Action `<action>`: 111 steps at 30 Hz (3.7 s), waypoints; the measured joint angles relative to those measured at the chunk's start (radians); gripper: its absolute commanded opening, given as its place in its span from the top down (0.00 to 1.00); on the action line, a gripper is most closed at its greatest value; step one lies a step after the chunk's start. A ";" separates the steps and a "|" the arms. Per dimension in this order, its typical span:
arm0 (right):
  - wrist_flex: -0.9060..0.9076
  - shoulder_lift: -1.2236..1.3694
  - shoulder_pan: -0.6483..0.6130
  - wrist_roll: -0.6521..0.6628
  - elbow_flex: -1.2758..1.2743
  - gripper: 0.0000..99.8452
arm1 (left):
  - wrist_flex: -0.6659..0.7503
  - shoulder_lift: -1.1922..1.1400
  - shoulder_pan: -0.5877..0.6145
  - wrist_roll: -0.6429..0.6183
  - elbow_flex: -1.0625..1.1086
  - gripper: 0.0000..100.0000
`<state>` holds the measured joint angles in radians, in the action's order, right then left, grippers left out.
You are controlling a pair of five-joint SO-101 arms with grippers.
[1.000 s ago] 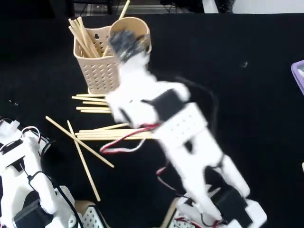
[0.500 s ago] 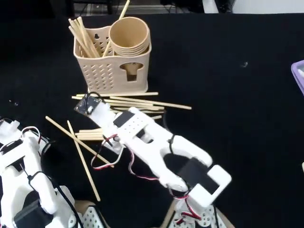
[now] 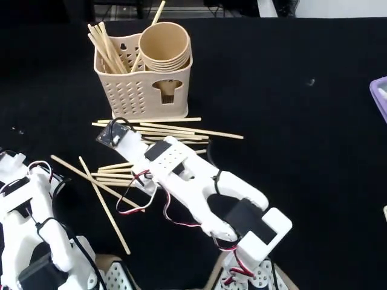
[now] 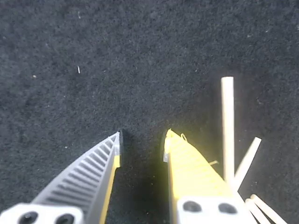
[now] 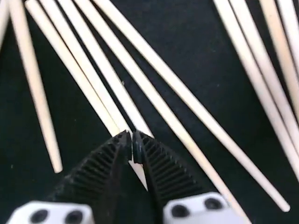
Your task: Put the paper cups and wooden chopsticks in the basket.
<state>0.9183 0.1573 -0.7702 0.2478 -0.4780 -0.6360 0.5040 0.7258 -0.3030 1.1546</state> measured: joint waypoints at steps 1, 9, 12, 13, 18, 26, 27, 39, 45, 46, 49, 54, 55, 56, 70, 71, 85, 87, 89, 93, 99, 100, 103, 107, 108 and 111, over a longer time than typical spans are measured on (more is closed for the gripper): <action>0.011 -0.003 0.000 0.000 0.000 0.99 | 0.000 0.000 0.000 0.000 0.000 0.84; 0.052 -0.038 -0.020 0.000 -0.017 0.81 | 0.000 0.000 0.000 0.000 0.000 0.84; 0.052 -0.038 -0.071 0.000 -0.025 0.81 | 0.000 0.000 0.000 0.000 0.000 0.84; 0.051 -0.032 -0.087 0.000 -0.025 0.81 | 0.000 0.000 0.000 0.000 0.000 0.84; 0.009 0.028 -0.110 0.002 -0.021 0.85 | 0.000 0.000 0.000 0.000 0.000 0.84; 0.026 0.034 -0.080 0.003 0.003 0.99 | 0.000 0.000 0.000 0.000 0.000 0.84; 0.035 0.023 -0.074 0.003 0.002 0.99 | 0.000 0.000 0.000 0.000 0.000 0.84; 0.074 -0.186 0.028 0.002 -0.064 0.99 | 0.000 0.000 0.000 0.000 0.000 0.84; 0.109 -0.354 0.032 0.002 -0.068 0.99 | 0.000 0.000 0.000 0.000 0.000 0.84; 0.112 -0.391 0.032 0.003 -0.068 0.99 | 0.000 0.000 0.000 0.000 0.000 0.84; 0.107 -0.493 0.032 0.003 -0.051 0.99 | 0.000 0.000 0.000 0.000 0.000 0.84; -0.051 -0.552 0.032 0.002 0.038 0.99 | 0.000 0.000 0.000 0.000 0.000 0.84; -0.092 -0.552 0.032 0.002 0.058 0.99 | 0.003 0.000 0.000 0.000 0.000 0.84; -0.132 -0.552 0.032 0.000 0.078 0.99 | 0.003 0.000 0.000 0.000 0.000 0.84; -0.470 -0.313 0.078 -0.249 0.483 0.99 | 0.003 0.000 0.000 0.000 0.000 0.84; -0.474 -0.285 0.092 -0.265 0.519 0.99 | 0.003 0.000 0.000 0.000 0.000 0.84; -0.480 0.061 0.161 -0.376 0.961 0.99 | 0.003 0.000 0.000 0.000 0.000 0.84; -0.480 0.083 0.161 -0.376 0.965 0.99 | 0.003 0.000 0.000 0.000 0.000 0.84; -0.480 0.114 0.161 -0.376 0.965 0.99 | 0.003 0.000 0.000 0.000 0.000 0.84; -0.480 0.172 0.161 -0.376 0.973 0.99 | 0.003 0.000 0.000 0.000 0.000 0.84; -0.480 0.236 0.166 -0.376 1.115 0.99 | 0.003 0.000 0.000 0.000 0.000 0.84; -0.480 0.241 0.169 -0.376 1.137 0.99 | 0.003 0.000 0.000 0.000 0.000 0.84; -0.480 0.261 0.176 -0.376 1.177 0.99 | 0.003 0.000 0.000 0.000 0.000 0.84; -0.468 0.284 0.193 -0.376 1.181 0.99 | 0.003 0.000 0.000 0.000 0.000 0.84; -0.454 0.288 0.203 -0.376 1.181 0.99 | 0.003 0.000 0.000 0.000 0.000 0.84; -0.385 0.290 0.216 -0.376 1.181 0.99 | 0.003 0.000 0.000 0.000 0.000 0.84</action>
<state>0.5332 0.4473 -0.5539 -0.1281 0.7035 -0.6329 0.5040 0.7258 -0.3030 1.1546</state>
